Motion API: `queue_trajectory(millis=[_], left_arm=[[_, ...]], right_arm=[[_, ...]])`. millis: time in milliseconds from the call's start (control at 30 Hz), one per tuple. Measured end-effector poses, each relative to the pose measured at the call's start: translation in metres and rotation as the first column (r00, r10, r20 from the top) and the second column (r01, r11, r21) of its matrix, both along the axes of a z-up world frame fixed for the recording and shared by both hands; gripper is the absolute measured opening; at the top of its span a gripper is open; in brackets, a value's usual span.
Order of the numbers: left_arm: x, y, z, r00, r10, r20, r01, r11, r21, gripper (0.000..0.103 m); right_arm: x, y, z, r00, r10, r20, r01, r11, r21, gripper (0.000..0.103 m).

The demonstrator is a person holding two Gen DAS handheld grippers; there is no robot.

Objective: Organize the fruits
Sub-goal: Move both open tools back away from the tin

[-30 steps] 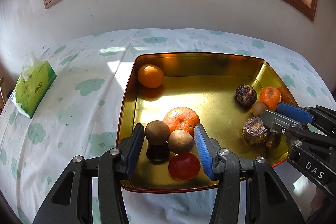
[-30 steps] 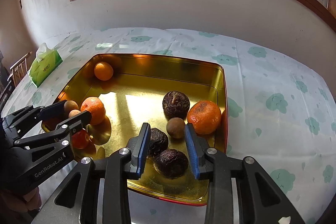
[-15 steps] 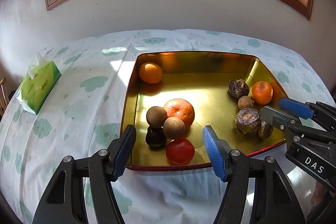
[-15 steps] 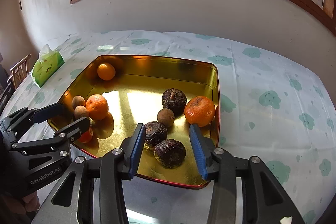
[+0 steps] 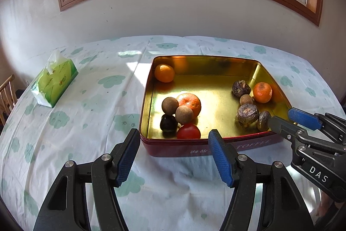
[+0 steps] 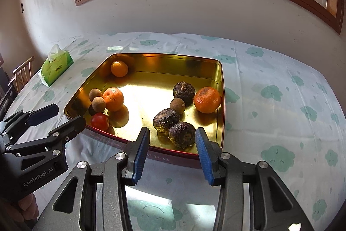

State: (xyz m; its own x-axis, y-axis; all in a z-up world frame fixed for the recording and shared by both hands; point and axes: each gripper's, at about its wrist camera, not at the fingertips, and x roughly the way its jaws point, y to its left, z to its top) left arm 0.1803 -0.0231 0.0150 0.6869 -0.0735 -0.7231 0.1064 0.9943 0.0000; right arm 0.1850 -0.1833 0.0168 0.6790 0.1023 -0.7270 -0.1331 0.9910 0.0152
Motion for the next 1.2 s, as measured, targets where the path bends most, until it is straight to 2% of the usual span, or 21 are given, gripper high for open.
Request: queue_trajectory(millis=[500,633,1200], left_arm=[[-0.039,0.009,-0.010,0.999,0.032,-0.019,-0.032,0.999,0.007,0.066],[-0.049,0.007,-0.011,1.000,0.030,-0.008,-0.030,0.999,0.026,0.066],[-0.077,0.002,-0.007,1.000,0.026,0.007,-0.026,1.000,0.016,0.066]], right_arm=[[-0.042,0.011,0.000,1.000,-0.003,0.012,0.002,1.000,0.007,0.042],[-0.052,0.012,-0.001,1.000,-0.012,0.025,0.012,1.000,0.002,0.042],[-0.079,0.010,0.003,0.999,-0.026,0.046,0.024,0.999,0.026,0.042]])
